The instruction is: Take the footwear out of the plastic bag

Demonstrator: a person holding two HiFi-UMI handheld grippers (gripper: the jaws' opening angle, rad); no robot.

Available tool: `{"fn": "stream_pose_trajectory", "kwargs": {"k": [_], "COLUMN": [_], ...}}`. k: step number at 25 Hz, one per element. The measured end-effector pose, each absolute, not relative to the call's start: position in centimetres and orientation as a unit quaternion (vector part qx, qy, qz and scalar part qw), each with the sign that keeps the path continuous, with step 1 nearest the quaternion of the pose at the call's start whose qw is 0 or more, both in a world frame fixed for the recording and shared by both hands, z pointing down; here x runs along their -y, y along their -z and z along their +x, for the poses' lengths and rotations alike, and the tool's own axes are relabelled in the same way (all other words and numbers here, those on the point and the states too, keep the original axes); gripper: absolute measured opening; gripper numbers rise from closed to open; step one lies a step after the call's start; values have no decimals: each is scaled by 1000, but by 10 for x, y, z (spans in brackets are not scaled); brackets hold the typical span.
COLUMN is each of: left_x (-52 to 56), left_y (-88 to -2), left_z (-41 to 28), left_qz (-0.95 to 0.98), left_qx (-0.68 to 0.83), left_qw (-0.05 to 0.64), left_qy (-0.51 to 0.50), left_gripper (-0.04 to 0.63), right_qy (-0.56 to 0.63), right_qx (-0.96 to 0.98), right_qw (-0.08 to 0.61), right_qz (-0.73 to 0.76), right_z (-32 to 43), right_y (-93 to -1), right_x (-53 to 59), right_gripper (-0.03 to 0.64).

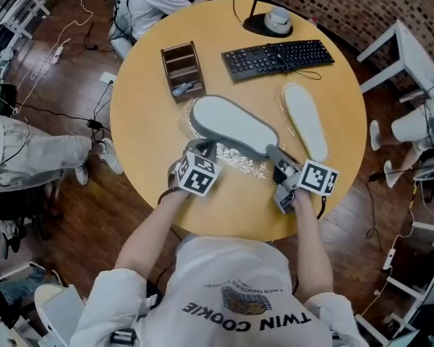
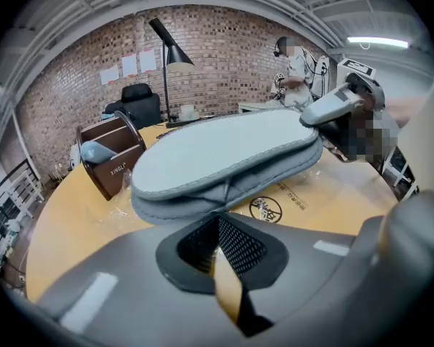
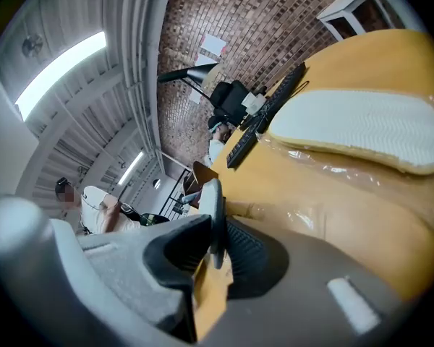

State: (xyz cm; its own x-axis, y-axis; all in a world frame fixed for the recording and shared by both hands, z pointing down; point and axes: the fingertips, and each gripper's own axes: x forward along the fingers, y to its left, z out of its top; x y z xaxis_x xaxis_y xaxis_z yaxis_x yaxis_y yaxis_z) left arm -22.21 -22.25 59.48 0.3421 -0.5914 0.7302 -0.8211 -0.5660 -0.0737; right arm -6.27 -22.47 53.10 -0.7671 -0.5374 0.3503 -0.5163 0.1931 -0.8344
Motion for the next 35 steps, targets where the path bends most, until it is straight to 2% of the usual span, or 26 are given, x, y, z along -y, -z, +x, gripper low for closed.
{"fn": "stream_pose_trajectory", "kwargs": {"k": [2, 15, 25, 28, 32, 35], "left_x": [221, 198, 182, 176, 178, 166], "left_y": [-594, -573, -536, -528, -513, -507], "left_z": [-223, -213, -168, -149, -126, -100], "left_qz": [805, 826, 834, 823, 791, 773], "left_qx": [438, 425, 437, 462, 525, 558], "left_qw": [158, 191, 169, 172, 175, 176], "left_qy": [-368, -319, -292, -283, -259, -247], "left_gripper": [6, 6, 6, 6, 6, 6], "right_qy": [540, 436, 293, 287, 291, 280], "right_qx": [-766, -789, -825, -837, -854, -865], "right_qw": [9, -109, -242, -249, -259, -267], "right_qz": [-348, -419, -419, -393, -345, -319], "right_z": [-63, -59, -60, -58, -56, -43], "right_y": [-536, -556, -561, -562, -569, -575], "right_x": [222, 218, 211, 205, 207, 199], "right_gripper": [61, 74, 106, 117, 170, 175]}}
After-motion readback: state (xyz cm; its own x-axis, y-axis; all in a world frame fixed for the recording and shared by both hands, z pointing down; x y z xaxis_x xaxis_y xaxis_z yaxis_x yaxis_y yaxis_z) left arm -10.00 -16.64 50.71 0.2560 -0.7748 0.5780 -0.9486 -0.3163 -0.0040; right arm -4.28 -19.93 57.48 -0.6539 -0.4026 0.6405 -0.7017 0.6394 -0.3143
